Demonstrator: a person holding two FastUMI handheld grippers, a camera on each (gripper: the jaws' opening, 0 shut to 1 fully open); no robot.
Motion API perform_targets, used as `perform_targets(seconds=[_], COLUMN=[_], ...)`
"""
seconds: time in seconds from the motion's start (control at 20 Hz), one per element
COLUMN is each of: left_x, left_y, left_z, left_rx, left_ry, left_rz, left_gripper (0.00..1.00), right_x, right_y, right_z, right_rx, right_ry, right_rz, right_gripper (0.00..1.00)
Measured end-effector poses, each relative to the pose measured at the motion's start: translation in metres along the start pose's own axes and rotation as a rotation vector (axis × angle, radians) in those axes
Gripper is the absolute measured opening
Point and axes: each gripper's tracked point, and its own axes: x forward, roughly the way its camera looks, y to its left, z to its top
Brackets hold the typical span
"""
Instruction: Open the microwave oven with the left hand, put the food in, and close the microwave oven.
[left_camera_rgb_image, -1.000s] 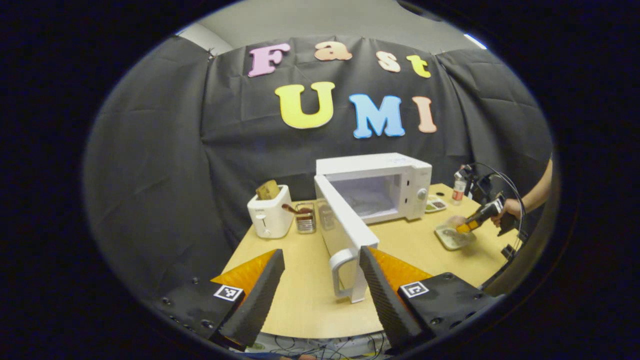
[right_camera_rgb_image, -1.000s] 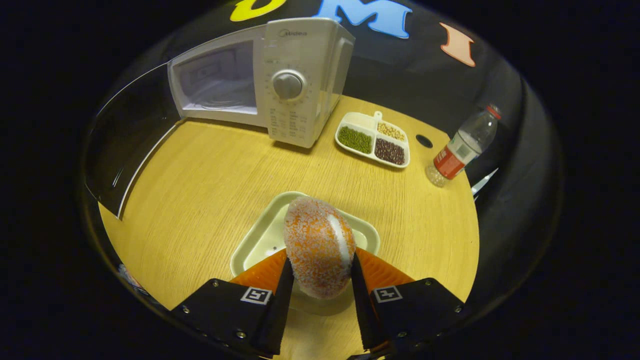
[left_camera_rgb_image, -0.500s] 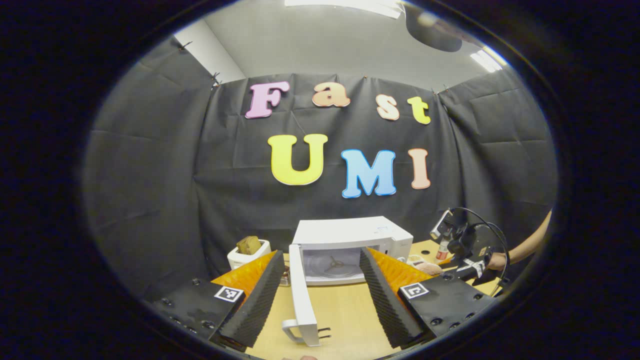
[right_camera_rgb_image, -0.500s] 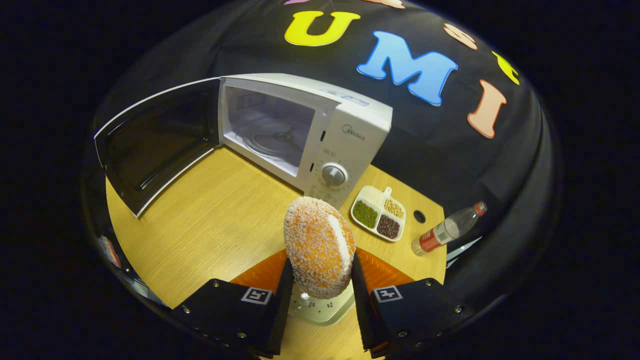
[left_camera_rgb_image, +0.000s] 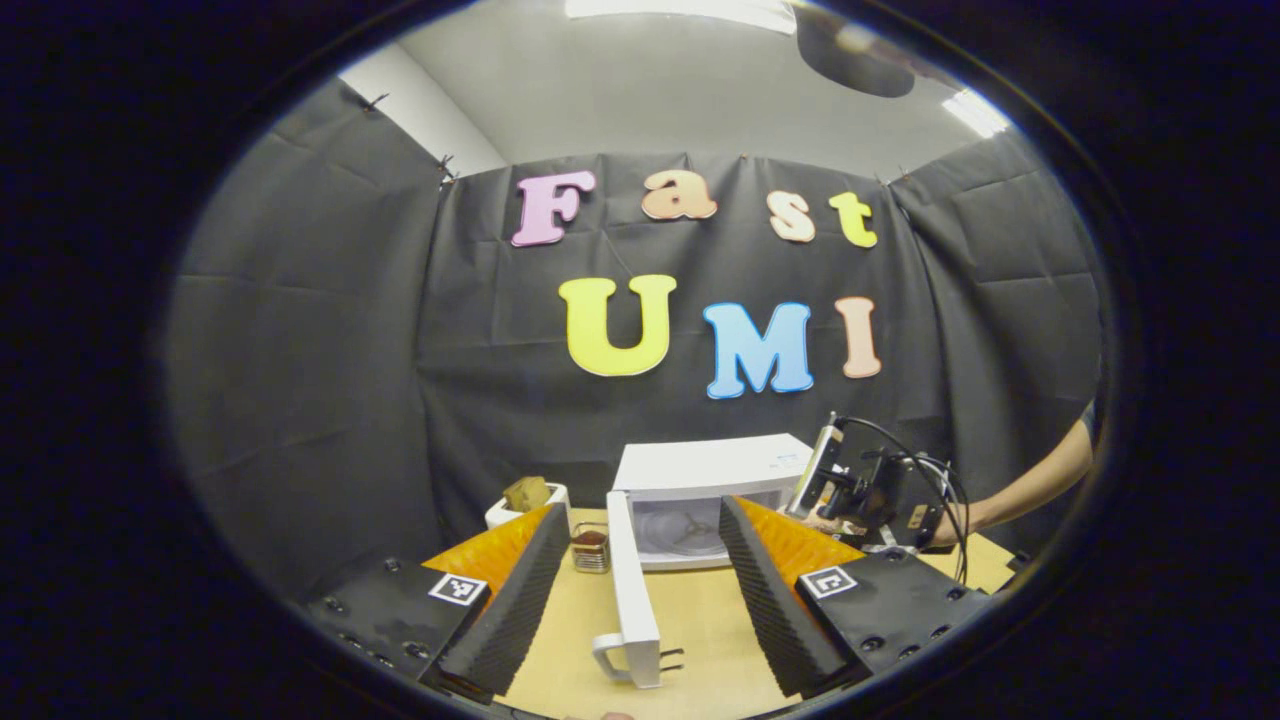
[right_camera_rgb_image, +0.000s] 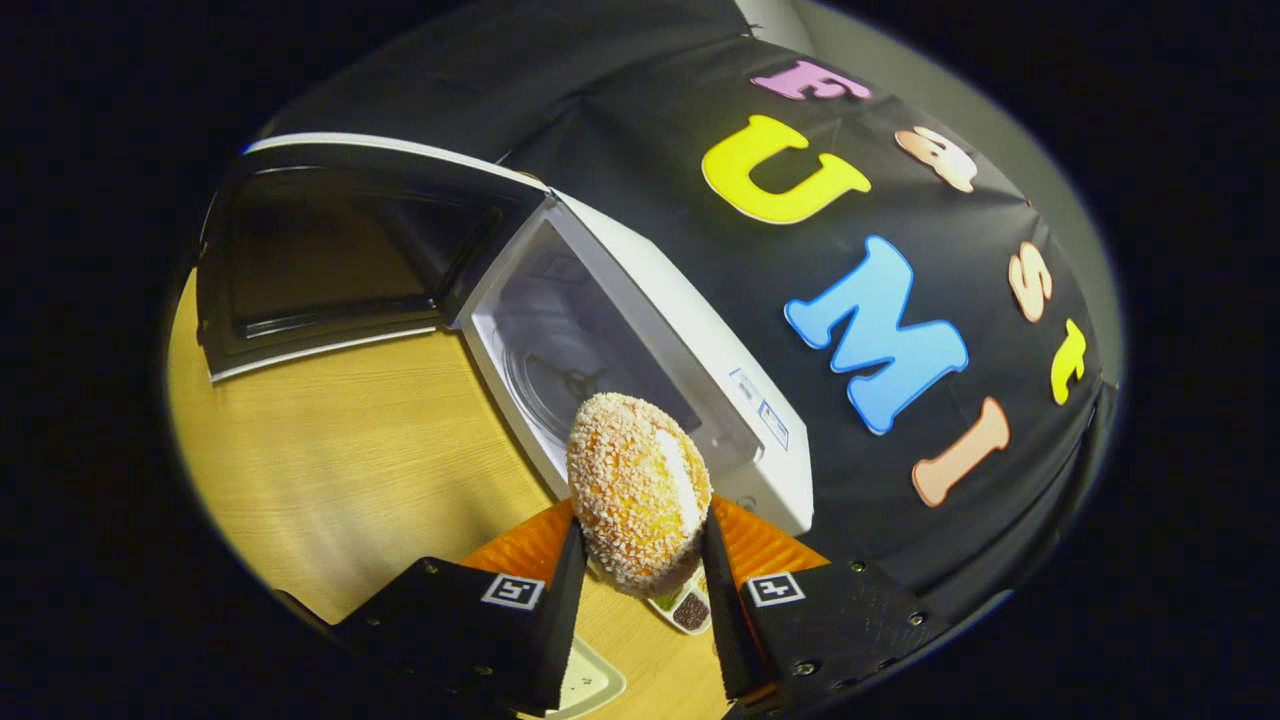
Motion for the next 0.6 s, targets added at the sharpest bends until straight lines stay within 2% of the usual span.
perform_targets(seconds=[0.3,0.5,0.6], left_x=[-0.015,-0.024,-0.026], left_y=[0.019,0.025,0.024], left_z=[-0.001,-0.001,-0.007], left_rx=[-0.001,0.002,0.0], left_ry=[0.021,0.035,0.054], left_rz=[0.089,0.15,0.172], left_gripper=[1.0,1.0,1.0], right_x=[0.057,0.093,0.107], right_y=[0.012,0.024,0.031], right_z=[0.019,0.023,0.021], right_rx=[-0.201,-0.278,-0.315], right_ry=[-0.048,-0.049,-0.043], right_rz=[-0.058,-0.07,-0.07], right_gripper=[0.59,0.57,0.59])
